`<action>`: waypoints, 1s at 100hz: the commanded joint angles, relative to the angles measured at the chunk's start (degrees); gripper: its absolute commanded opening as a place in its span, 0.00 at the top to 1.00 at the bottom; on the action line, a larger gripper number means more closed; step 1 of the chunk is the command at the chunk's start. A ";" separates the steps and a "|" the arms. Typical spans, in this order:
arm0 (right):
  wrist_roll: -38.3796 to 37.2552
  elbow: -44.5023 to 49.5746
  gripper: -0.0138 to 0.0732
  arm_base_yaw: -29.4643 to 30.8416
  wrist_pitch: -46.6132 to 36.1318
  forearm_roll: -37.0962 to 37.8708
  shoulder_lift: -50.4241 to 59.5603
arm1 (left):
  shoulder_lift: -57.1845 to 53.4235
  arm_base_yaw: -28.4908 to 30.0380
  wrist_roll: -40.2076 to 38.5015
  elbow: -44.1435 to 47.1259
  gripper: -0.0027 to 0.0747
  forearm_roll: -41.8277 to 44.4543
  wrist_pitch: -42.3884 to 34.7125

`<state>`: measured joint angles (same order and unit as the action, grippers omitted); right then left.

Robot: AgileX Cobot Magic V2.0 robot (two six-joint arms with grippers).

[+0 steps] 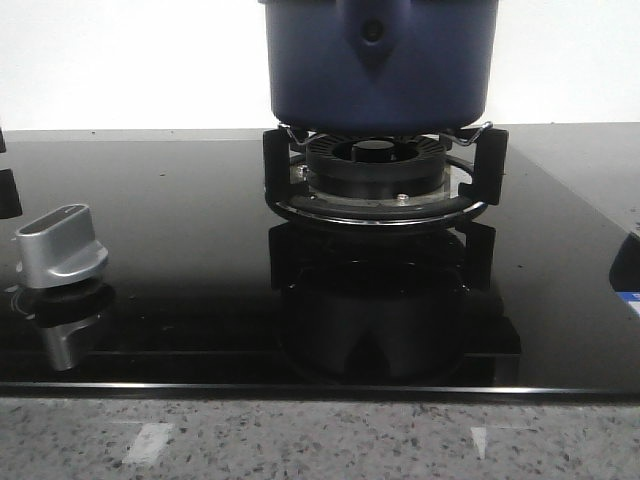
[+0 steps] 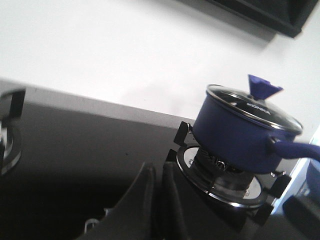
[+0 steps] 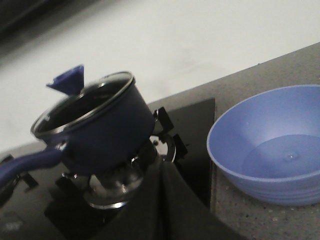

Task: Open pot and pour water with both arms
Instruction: 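Move the left gripper above the blue knob of the glass lid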

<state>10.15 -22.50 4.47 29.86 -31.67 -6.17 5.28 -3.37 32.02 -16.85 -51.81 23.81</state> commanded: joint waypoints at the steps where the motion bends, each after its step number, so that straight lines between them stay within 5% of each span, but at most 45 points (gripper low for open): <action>1: 4.95 -5.67 0.92 0.32 2.30 0.88 -3.66 | 3.47 -0.71 6.04 -5.39 0.99 -1.10 -0.93; 17: 5.47 -9.43 0.89 0.32 1.12 0.86 -5.26 | 5.98 -4.22 10.05 -8.92 0.80 -1.17 -0.70; 31: 5.47 -10.41 0.71 0.32 0.41 0.86 -5.26 | 9.08 -6.53 10.05 -9.82 0.58 -1.24 -0.45; 41: 5.47 -10.52 0.52 0.32 1.34 0.86 -5.26 | 12.02 -7.87 10.87 -11.64 0.55 -1.24 -0.45; 53: 5.47 -10.52 0.40 0.32 2.12 0.86 -5.26 | 16.52 -10.06 20.99 -14.83 0.55 -4.91 -0.36; 65: 5.47 -10.52 0.39 0.32 2.12 0.86 -5.26 | 22.12 -12.78 32.53 -18.26 0.53 -12.78 -0.46; 79: 5.47 -10.52 0.39 0.32 2.12 0.86 -5.26 | 30.14 -15.40 43.67 -22.20 0.36 -23.40 -0.58; 100: 5.47 -10.52 0.39 0.32 2.35 0.86 -5.26 | 43.17 -17.27 47.83 -30.96 0.30 -28.36 2.98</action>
<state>14.88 -31.13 4.47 35.63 -30.22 -10.24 44.23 -19.62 77.44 -42.59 -75.89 25.73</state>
